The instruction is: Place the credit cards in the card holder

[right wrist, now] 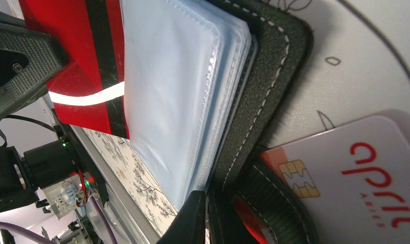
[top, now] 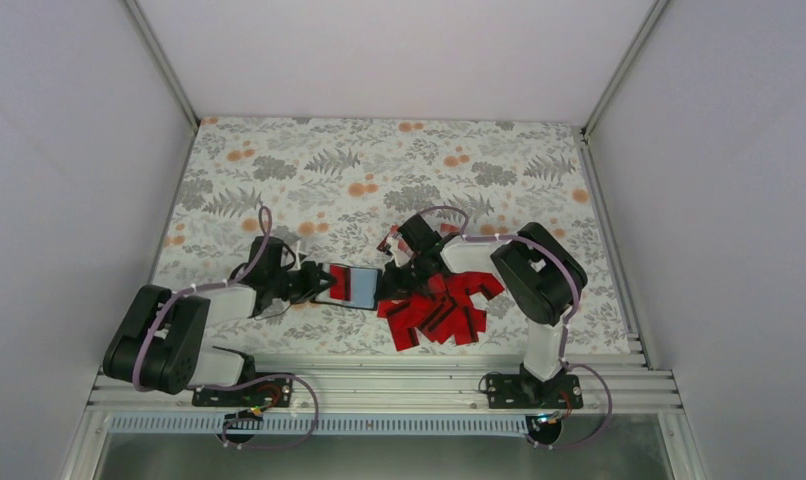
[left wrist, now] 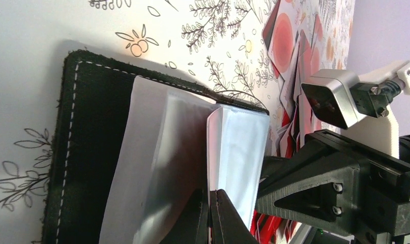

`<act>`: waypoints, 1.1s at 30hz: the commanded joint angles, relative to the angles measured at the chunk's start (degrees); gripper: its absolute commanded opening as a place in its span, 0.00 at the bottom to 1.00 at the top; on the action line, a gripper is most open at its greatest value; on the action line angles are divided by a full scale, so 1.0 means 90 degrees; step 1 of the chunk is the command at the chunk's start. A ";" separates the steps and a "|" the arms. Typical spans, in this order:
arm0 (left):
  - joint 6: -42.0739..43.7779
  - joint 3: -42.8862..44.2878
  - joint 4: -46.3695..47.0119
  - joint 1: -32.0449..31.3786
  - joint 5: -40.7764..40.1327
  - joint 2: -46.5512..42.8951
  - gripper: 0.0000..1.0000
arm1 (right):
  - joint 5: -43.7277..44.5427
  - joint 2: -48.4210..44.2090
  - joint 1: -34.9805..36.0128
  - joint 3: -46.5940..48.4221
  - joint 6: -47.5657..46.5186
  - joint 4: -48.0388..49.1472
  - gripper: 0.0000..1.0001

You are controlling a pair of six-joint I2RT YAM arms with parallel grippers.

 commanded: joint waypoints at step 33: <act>0.1035 0.0740 -0.1031 -0.0432 0.0165 0.0902 0.02 | 0.0344 0.0849 0.0061 0.0386 -0.0384 -0.0260 0.04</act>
